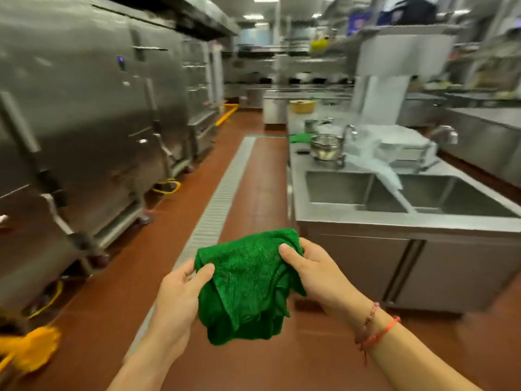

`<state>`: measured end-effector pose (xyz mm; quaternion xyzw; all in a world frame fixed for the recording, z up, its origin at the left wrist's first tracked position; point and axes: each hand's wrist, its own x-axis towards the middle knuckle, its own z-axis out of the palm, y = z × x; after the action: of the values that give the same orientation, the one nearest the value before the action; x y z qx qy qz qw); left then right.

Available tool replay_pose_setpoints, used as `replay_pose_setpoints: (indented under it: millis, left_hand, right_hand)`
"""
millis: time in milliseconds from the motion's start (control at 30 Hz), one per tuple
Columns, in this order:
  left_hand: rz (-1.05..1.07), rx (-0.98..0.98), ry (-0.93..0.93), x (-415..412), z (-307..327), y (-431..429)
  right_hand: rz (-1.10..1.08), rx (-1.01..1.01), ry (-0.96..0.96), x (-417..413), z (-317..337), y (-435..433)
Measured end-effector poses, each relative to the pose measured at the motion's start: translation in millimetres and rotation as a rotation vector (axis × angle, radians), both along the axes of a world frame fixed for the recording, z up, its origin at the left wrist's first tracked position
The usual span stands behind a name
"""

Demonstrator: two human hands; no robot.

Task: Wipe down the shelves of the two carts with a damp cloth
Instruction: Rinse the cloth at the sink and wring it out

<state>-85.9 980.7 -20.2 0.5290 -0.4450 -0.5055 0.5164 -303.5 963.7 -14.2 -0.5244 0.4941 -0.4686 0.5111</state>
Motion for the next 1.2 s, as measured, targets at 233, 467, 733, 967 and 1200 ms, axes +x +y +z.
replay_pose_setpoints:
  millis: [233,467,733,967,1200]
  left_hand:
    - [-0.197,0.000,0.015,-138.1,-5.4,-95.1]
    - [-0.246,-0.044,-0.003,-222.0,-15.7,-160.0]
    - [-0.329,0.013,0.069,-289.4,-29.0,-237.3]
    - [-0.368,0.076,0.129,-345.2,-59.1,-343.6]
    - [-0.508,0.128,0.184,-402.1,-69.0,-468.2]
  right_hand:
    - [-0.260,0.002,0.003,-136.8,-7.1,-52.5]
    - [-0.316,0.019,-0.008,-215.7,-12.1,-90.0]
    - [-0.432,0.040,0.008,-273.8,-29.2,-145.7]
    - [-0.497,0.068,0.040,-320.5,-46.2,-240.8]
    - [-0.512,0.124,-0.015,-374.9,-54.4,-354.0]
